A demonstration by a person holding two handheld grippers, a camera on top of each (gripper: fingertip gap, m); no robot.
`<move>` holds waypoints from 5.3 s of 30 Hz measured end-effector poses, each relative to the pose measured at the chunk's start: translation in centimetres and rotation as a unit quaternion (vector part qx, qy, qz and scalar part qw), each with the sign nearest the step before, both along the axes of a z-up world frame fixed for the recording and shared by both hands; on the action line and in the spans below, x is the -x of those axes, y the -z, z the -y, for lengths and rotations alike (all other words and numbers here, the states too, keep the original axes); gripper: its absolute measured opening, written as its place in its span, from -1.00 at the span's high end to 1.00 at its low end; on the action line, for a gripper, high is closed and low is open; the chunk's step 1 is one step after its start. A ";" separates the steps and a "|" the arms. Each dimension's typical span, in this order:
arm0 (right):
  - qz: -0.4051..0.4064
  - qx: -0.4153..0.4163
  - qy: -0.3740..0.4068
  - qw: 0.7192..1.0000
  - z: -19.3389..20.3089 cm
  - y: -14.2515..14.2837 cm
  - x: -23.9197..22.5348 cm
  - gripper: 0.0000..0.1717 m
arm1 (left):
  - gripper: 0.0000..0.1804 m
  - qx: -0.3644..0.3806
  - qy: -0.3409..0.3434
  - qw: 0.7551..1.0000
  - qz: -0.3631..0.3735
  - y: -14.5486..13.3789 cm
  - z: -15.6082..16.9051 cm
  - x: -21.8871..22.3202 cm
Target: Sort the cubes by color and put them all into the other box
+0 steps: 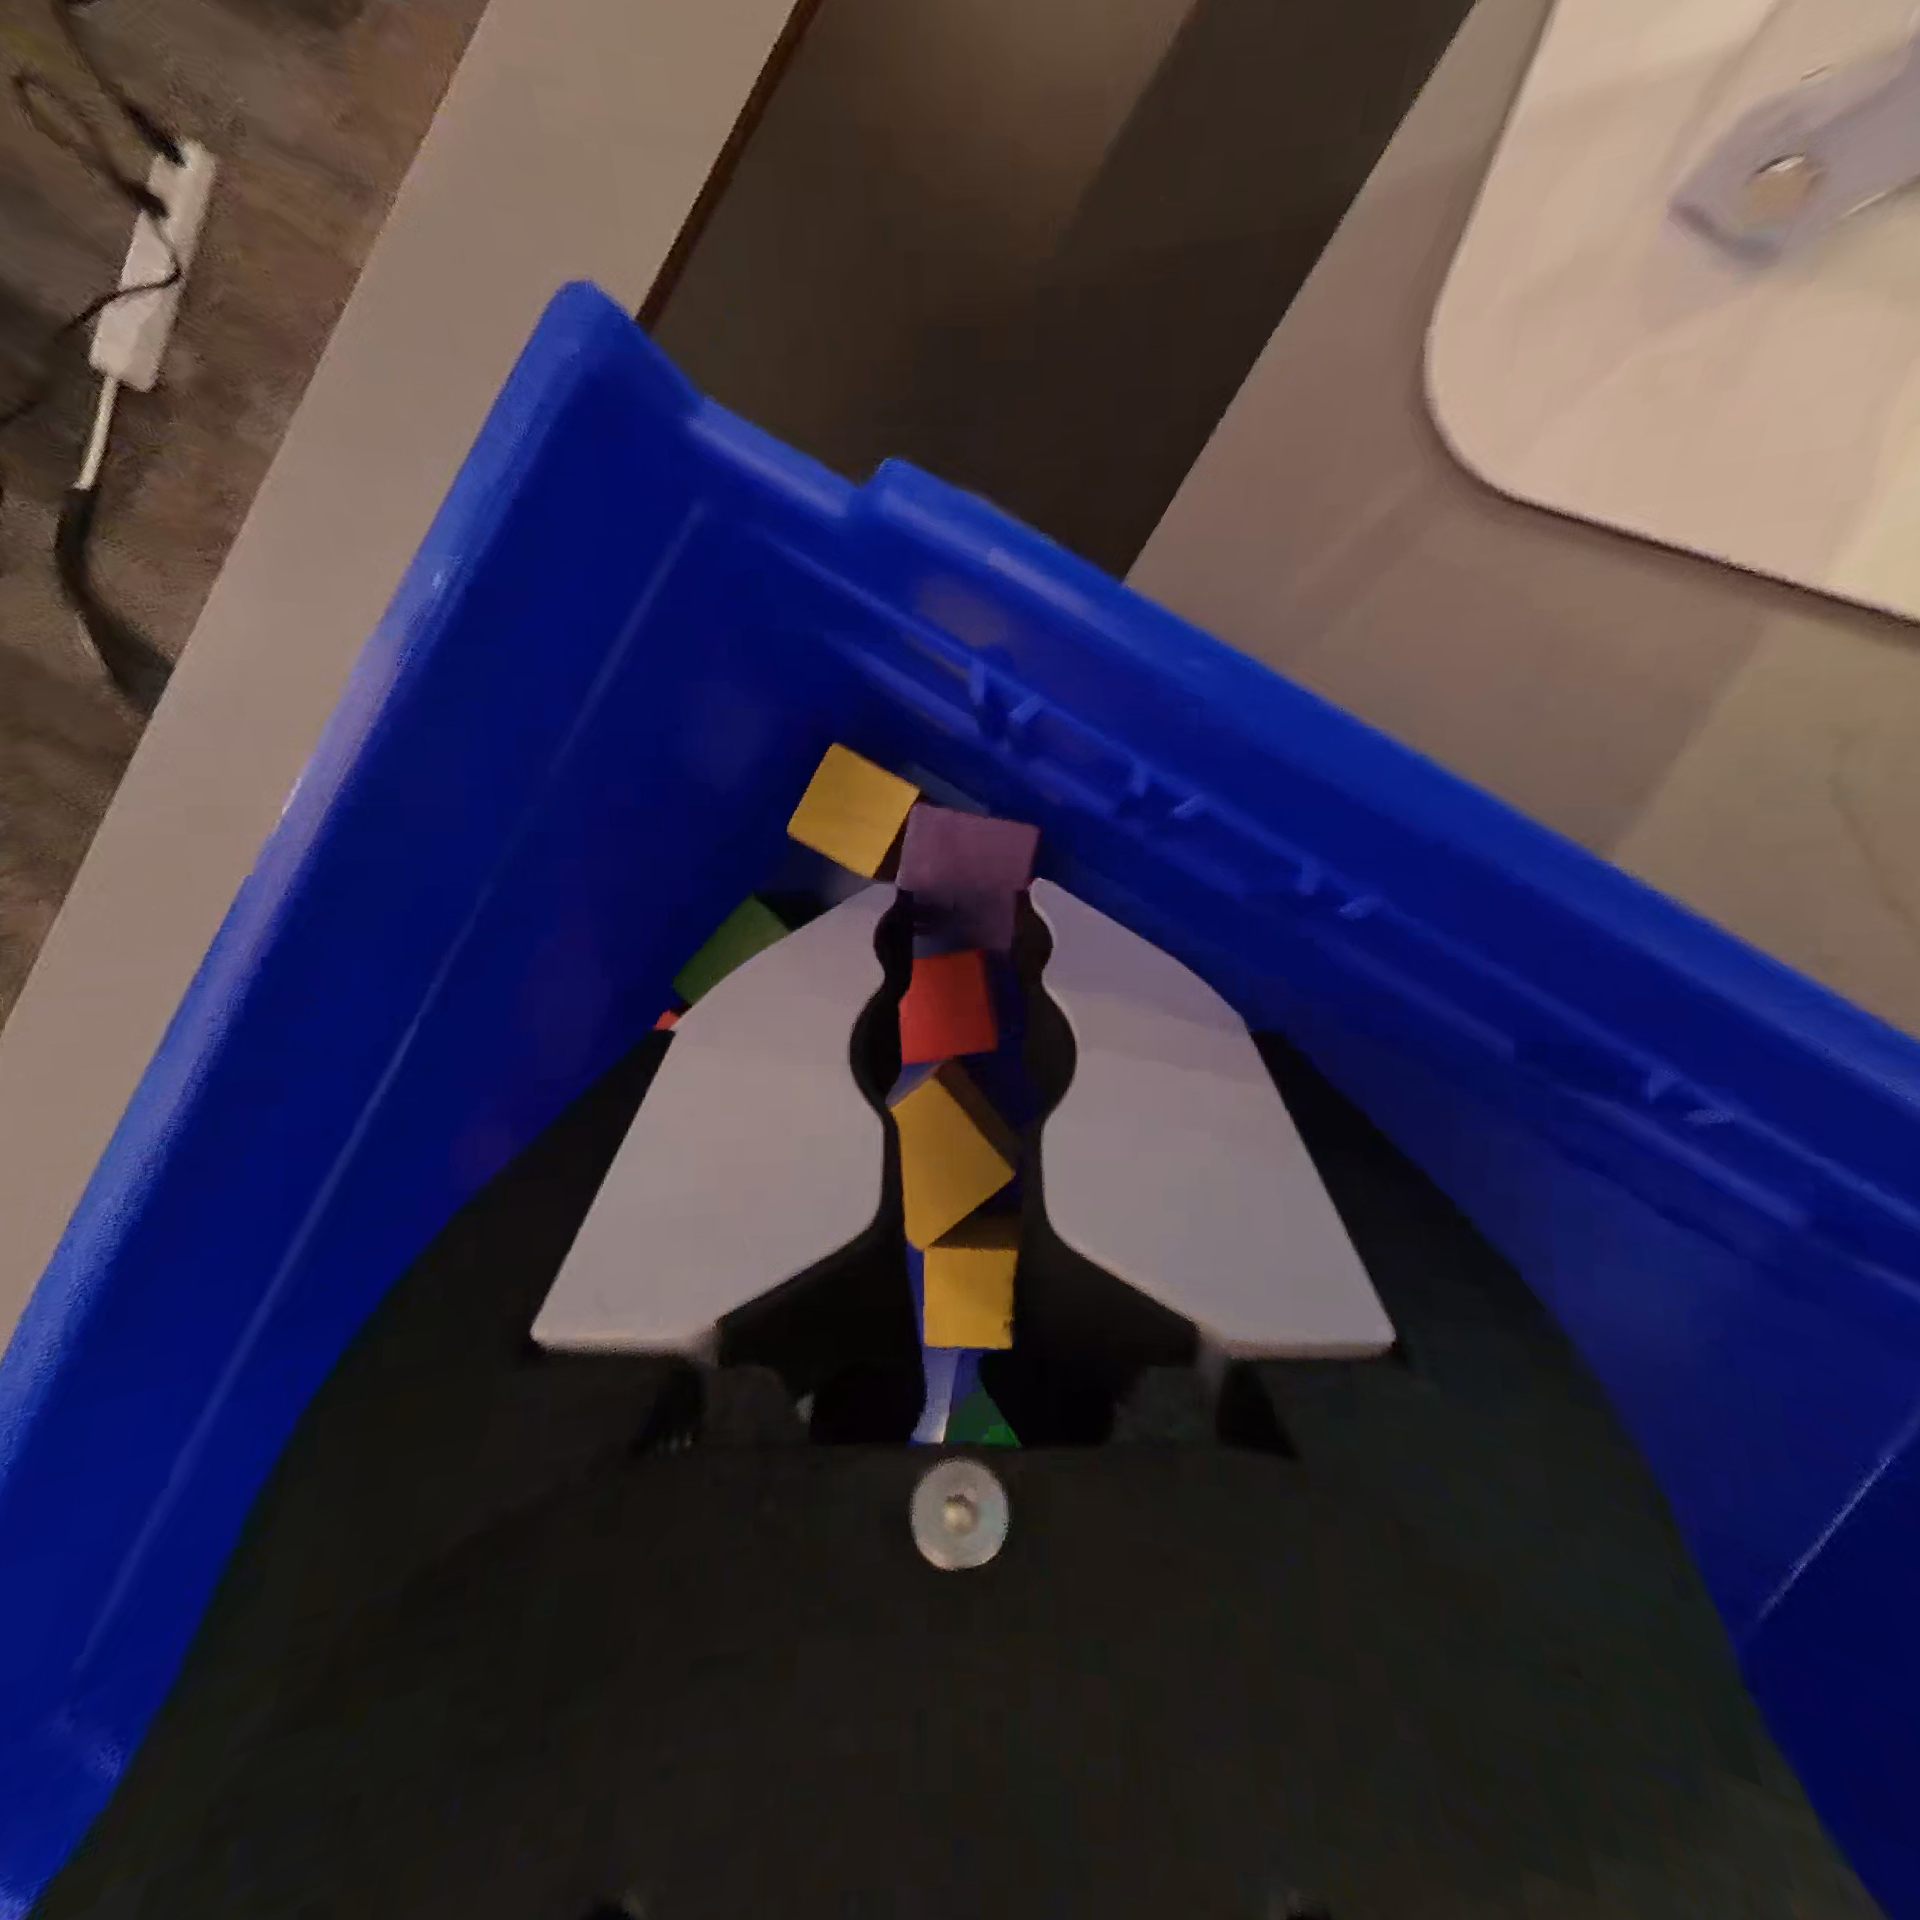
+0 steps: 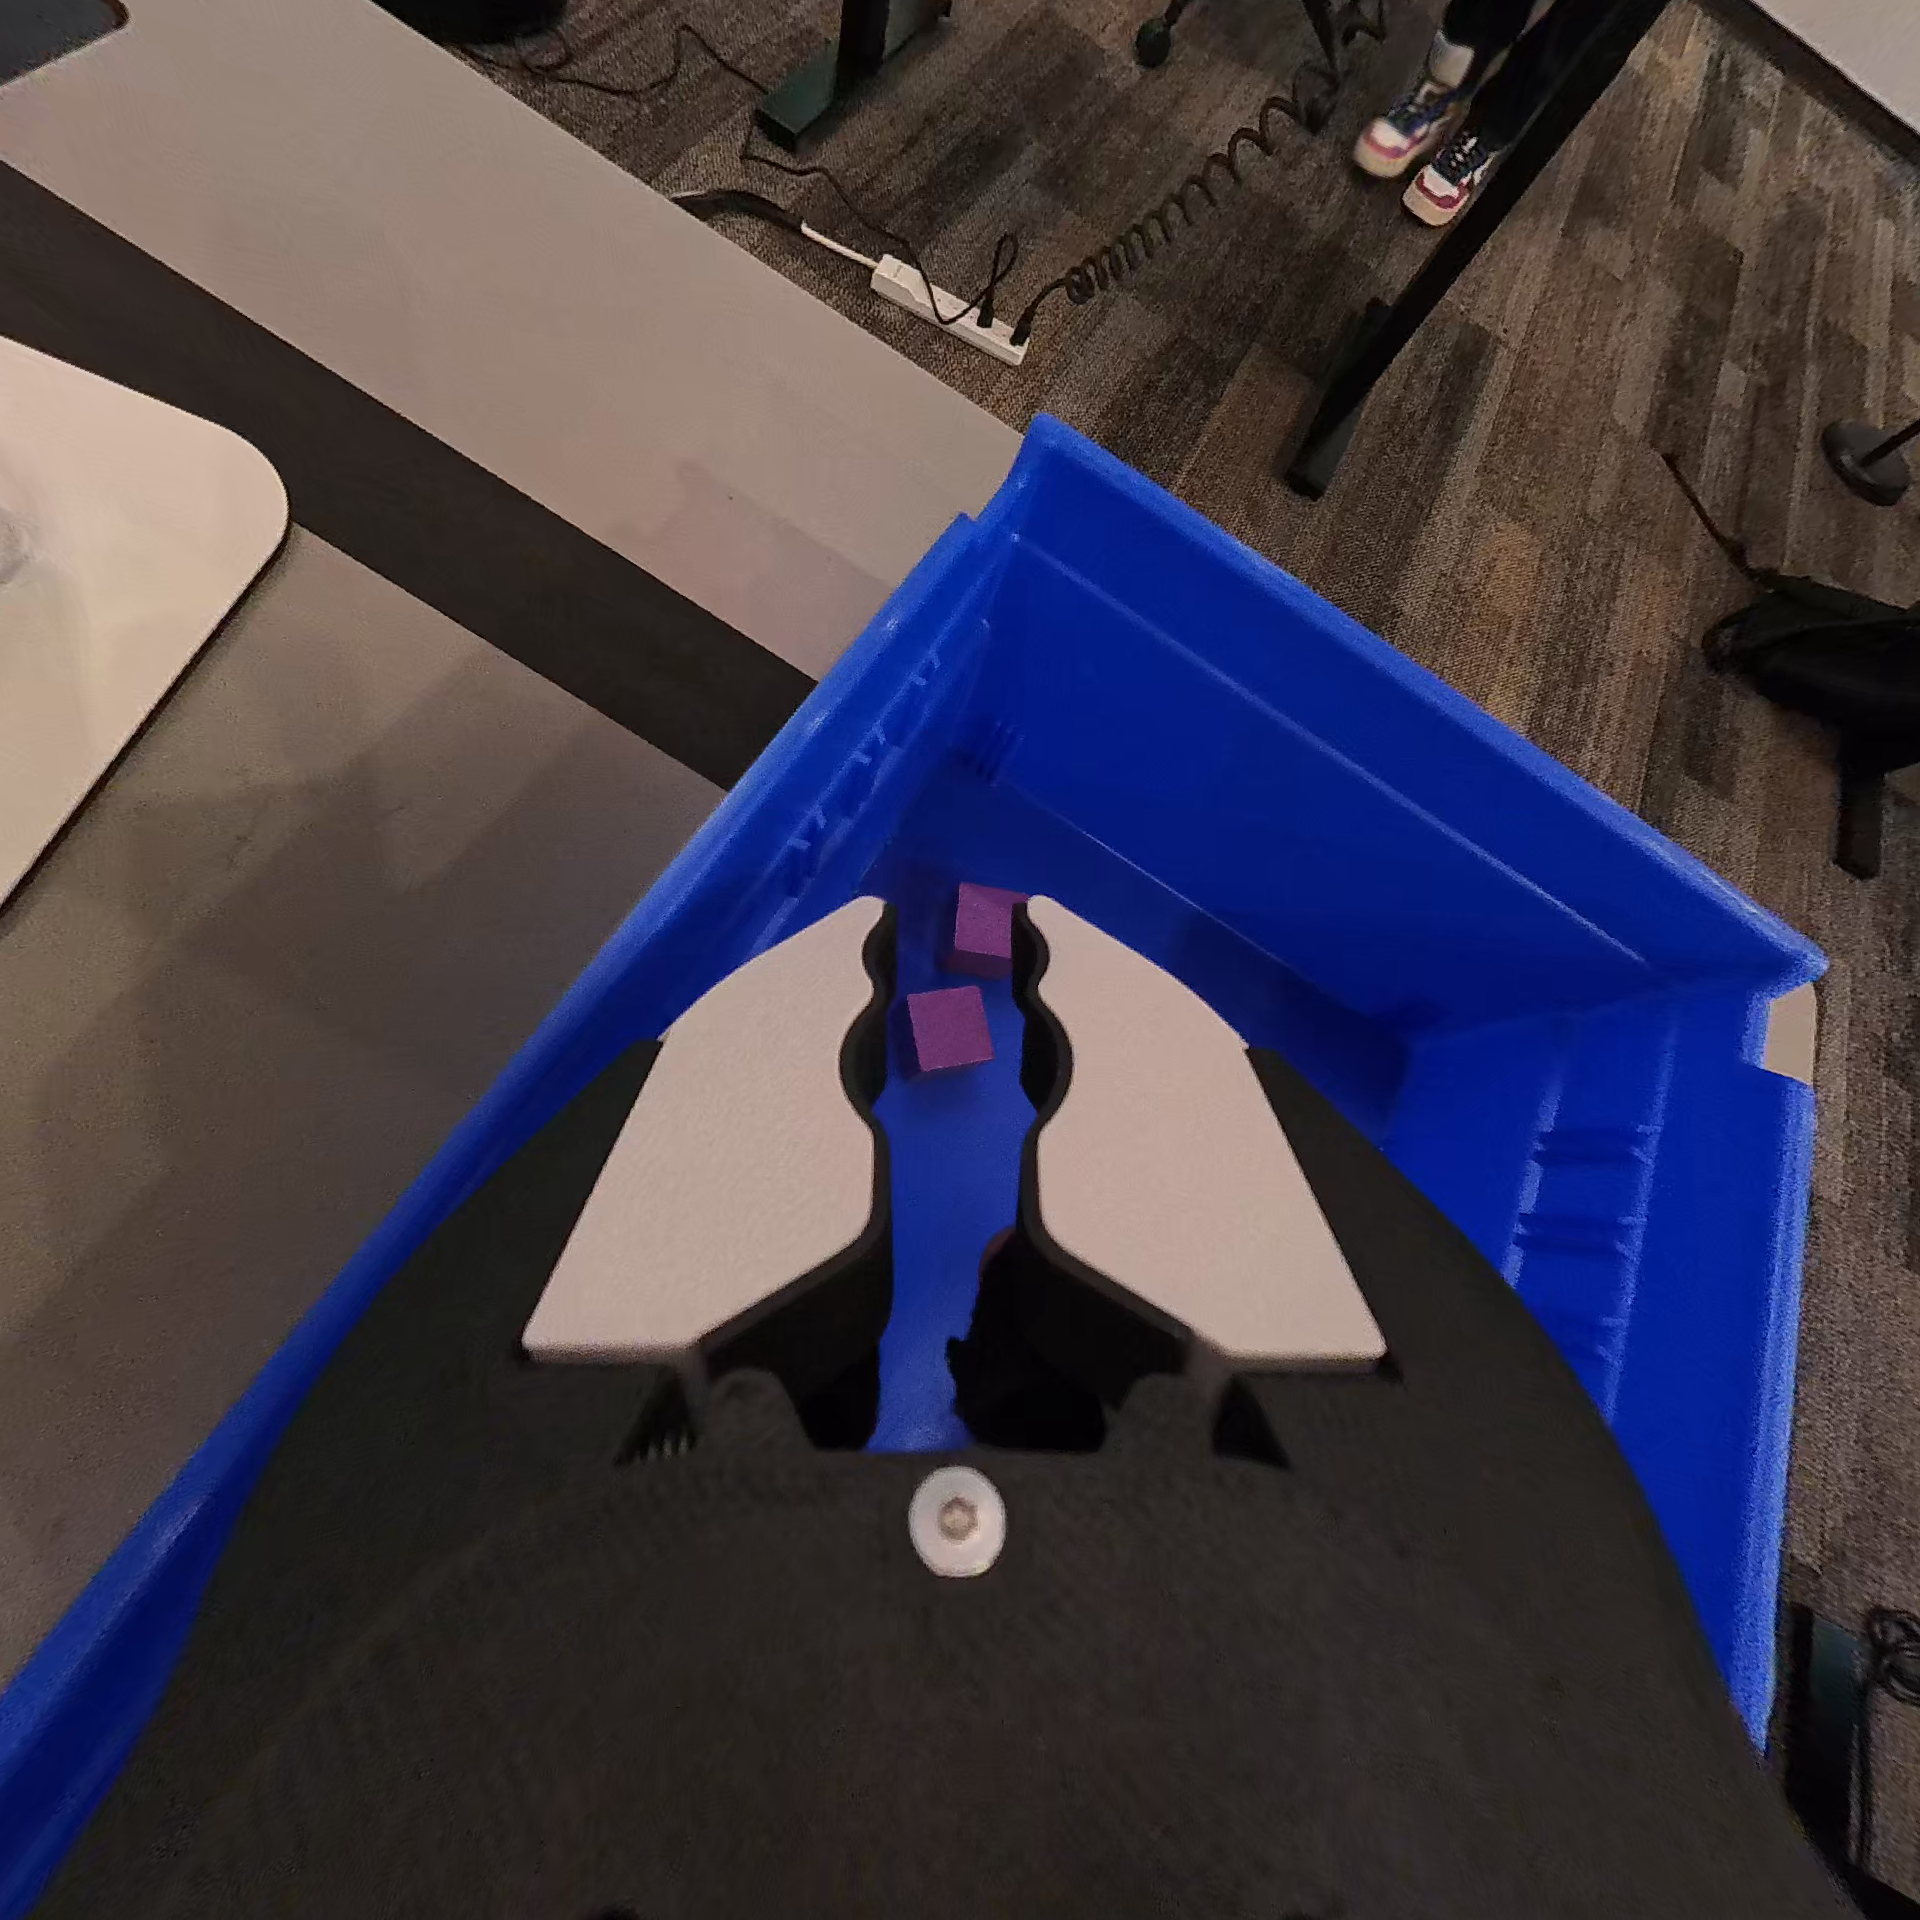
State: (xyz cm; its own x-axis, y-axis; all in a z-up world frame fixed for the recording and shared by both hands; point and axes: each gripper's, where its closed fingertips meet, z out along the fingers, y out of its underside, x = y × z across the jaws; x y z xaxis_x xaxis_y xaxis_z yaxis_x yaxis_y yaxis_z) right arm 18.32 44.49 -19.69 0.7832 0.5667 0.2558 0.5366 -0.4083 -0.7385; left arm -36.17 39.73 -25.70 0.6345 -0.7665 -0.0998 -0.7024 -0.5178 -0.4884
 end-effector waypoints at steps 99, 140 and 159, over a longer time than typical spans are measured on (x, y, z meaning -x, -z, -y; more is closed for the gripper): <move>0.017 -0.151 -0.049 0.987 1.3 -10.0 -1.1 0.66 | 1.00 -0.210 0.168 0.792 0.549 -30.3 19.1 -25.4; -0.015 0.078 0.051 0.996 -2.0 2.0 -3.9 0.60 | 1.00 -0.234 0.101 0.842 0.476 -28.3 15.6 -21.8; -0.018 0.043 0.010 0.999 -1.4 0.3 -0.8 0.66 | 0.53 -0.096 -0.273 0.955 0.060 -6.4 5.2 4.9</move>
State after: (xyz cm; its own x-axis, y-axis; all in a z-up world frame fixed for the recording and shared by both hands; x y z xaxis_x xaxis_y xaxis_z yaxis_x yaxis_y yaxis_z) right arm 19.16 45.84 -19.95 0.8023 0.5693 0.1793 0.5020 -0.4812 -0.7186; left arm -41.10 34.52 -19.34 0.9500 -0.2936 -0.1064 -0.2864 -0.6834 -0.6715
